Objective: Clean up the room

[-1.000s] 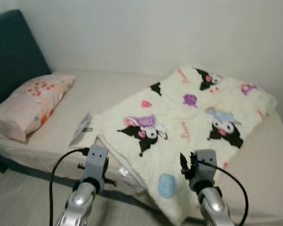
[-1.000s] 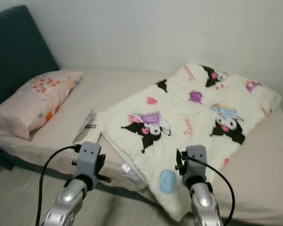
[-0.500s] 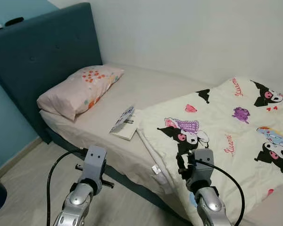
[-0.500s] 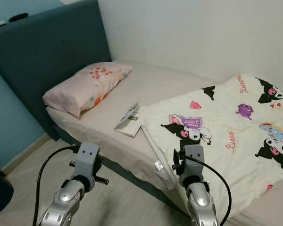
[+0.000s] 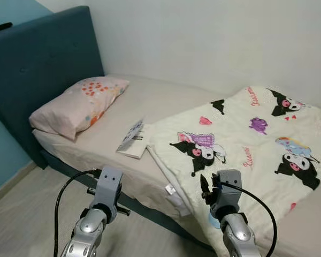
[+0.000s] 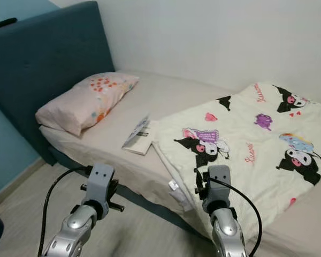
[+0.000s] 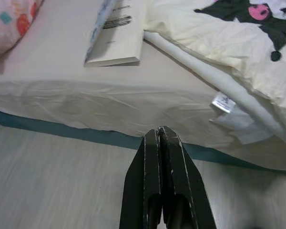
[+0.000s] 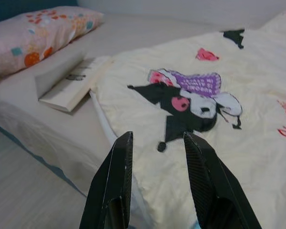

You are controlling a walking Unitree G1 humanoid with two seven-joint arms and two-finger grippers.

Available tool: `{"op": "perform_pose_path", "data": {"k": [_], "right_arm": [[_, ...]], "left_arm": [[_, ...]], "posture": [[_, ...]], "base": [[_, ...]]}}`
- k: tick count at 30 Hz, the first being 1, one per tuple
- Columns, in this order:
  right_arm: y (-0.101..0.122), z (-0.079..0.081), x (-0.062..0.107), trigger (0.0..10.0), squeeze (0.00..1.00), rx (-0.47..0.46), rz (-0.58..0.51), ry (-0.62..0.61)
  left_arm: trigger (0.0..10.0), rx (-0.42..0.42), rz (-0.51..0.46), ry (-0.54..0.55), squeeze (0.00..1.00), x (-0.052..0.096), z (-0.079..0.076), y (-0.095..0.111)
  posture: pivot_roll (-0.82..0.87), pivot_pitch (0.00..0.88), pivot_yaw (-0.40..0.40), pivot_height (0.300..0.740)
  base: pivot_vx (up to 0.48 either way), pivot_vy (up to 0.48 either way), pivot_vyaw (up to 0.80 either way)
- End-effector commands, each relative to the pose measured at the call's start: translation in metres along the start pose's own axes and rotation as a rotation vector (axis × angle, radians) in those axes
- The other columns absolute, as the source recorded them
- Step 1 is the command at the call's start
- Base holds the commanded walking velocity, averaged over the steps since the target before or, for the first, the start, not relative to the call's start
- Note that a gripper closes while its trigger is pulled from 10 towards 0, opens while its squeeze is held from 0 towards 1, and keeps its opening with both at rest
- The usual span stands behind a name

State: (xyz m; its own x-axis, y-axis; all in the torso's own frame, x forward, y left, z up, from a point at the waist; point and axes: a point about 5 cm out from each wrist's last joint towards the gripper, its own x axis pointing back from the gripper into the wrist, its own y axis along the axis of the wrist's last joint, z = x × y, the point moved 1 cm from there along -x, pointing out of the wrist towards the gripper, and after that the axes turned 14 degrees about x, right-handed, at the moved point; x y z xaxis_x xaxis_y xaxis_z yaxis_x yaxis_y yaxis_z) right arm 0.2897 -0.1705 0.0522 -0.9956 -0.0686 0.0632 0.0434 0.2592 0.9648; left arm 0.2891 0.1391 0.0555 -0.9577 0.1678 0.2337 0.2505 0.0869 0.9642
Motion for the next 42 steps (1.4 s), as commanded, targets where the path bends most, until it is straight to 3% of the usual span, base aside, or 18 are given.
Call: {"op": "perform_pose_path", "data": {"k": [1,42], "right_arm": [[-0.0044,-0.0009,0.0023,10.0,0.0,-0.015,0.023,-0.006],[-0.003,-0.0024,0.0028,10.0,0.0,-0.003,0.017,0.017]], "left_arm": [[10.0,0.001,0.006,-0.014,0.0,-0.0001,-0.0041,0.0002],[10.0,0.012,0.002,-0.01,0.0,-0.0024,-0.0027,0.0025]], "posture": [[-0.09,0.139,0.046,0.74],[-0.1,0.125,0.038,0.74]], "base": [[0.0,-0.311,0.0],[0.0,-0.309,0.0]]}}
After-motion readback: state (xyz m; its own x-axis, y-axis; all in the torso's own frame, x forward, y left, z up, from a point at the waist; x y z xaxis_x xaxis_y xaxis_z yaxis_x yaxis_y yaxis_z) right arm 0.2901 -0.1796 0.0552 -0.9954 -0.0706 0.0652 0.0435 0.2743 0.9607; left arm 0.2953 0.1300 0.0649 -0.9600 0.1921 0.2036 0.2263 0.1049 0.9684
